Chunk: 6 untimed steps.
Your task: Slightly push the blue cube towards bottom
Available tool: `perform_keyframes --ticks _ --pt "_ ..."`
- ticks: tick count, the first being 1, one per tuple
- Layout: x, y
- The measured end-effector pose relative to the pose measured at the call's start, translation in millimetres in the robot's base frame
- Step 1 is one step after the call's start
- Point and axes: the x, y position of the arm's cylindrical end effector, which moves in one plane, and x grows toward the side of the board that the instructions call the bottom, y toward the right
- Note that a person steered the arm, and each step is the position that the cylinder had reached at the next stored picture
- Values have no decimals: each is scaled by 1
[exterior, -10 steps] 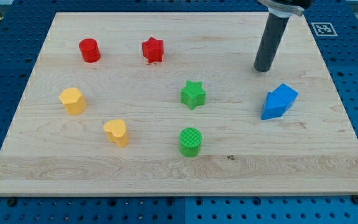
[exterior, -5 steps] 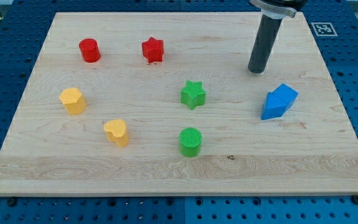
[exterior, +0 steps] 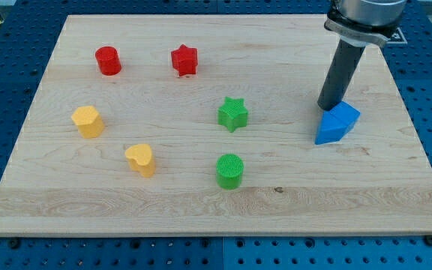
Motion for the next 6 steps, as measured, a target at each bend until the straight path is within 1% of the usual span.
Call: perform_keyframes --ticks 2,5,6 --pt "9 0" --pt "-6 29" --pt "-15 29"
